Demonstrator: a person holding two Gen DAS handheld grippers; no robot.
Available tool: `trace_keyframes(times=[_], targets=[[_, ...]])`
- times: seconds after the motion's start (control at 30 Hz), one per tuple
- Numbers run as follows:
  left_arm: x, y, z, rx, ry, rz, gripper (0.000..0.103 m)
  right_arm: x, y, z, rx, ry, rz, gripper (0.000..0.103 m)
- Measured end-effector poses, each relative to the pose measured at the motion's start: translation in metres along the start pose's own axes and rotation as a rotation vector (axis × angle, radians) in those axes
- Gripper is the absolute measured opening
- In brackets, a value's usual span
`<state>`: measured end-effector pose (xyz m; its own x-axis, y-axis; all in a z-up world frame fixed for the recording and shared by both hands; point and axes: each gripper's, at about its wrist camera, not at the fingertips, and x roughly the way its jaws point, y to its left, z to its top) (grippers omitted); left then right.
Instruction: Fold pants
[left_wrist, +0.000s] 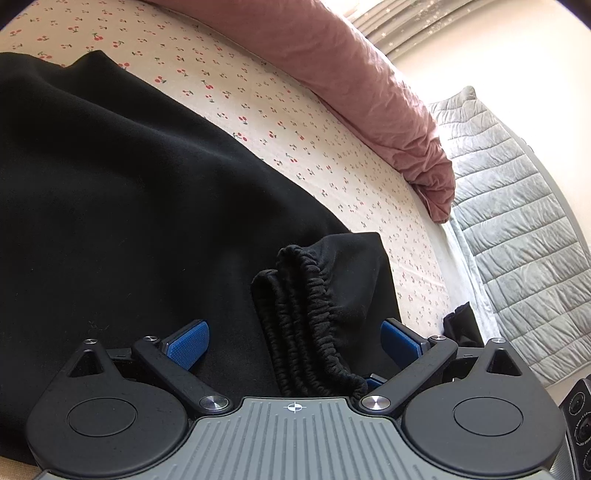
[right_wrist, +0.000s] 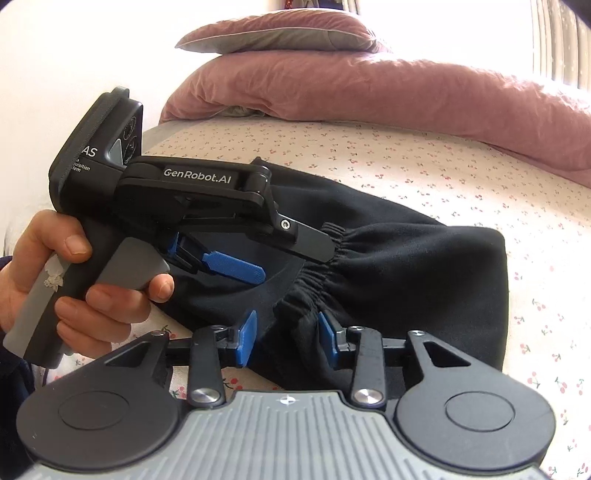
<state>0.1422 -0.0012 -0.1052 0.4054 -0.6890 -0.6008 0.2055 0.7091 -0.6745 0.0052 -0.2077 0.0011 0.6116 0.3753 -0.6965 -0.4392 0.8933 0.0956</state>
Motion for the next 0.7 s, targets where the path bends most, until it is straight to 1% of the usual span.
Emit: trace_keyframes(times=[0.03, 0.07, 0.1, 0.17, 0.2, 0.23, 0.27, 0.33, 0.43, 0.5, 0.57, 0.6, 0.63, 0.7], targets=[[0.000, 0.000, 0.000, 0.002, 0.000, 0.000, 0.100, 0.006, 0.003, -0.002, -0.020, 0.017, -0.011, 0.032], [0.000, 0.000, 0.000, 0.003, -0.002, 0.001, 0.100, 0.012, 0.007, -0.004, -0.029, 0.041, 0.004, 0.031], [0.000, 0.000, -0.001, 0.003, -0.002, 0.002, 0.100, 0.014, 0.012, -0.008, -0.047, 0.060, -0.004, 0.031], [0.001, 0.000, 0.000, 0.000, -0.003, 0.001, 0.100, 0.020, 0.024, -0.011, -0.107, 0.068, -0.045, 0.028], [0.001, 0.000, -0.001, -0.002, -0.002, -0.002, 0.100, 0.022, 0.025, -0.009, -0.103, 0.067, -0.057, 0.026], [0.001, 0.001, -0.001, -0.003, 0.001, -0.005, 0.100, 0.021, 0.022, -0.007, -0.062, 0.056, -0.064, 0.018], [0.001, 0.001, -0.001, -0.005, 0.002, -0.006, 0.100, 0.018, 0.017, -0.003, -0.017, 0.039, -0.064, 0.007], [0.000, 0.003, 0.000, -0.027, 0.000, -0.024, 0.100, 0.002, 0.005, 0.005, 0.080, -0.034, -0.077, 0.005], [-0.001, 0.011, 0.002, -0.107, -0.006, -0.127, 0.100, -0.013, -0.005, 0.010, 0.167, -0.095, -0.067, 0.003], [0.001, 0.014, 0.002, -0.147, -0.006, -0.179, 0.100, -0.015, -0.004, 0.011, 0.193, -0.117, -0.082, 0.002], [0.006, 0.014, 0.001, -0.152, -0.002, -0.189, 0.100, -0.014, -0.002, 0.011, 0.192, -0.124, -0.080, 0.002], [0.008, 0.014, 0.000, -0.153, 0.003, -0.182, 0.100, -0.013, 0.000, 0.010, 0.179, -0.113, -0.081, 0.002], [0.011, 0.013, -0.002, -0.149, 0.011, -0.166, 0.100, -0.011, 0.004, 0.009, 0.134, -0.090, -0.094, 0.002], [0.013, 0.010, -0.003, -0.127, 0.011, -0.146, 0.100, -0.003, 0.019, 0.002, -0.079, -0.013, -0.131, 0.004]])
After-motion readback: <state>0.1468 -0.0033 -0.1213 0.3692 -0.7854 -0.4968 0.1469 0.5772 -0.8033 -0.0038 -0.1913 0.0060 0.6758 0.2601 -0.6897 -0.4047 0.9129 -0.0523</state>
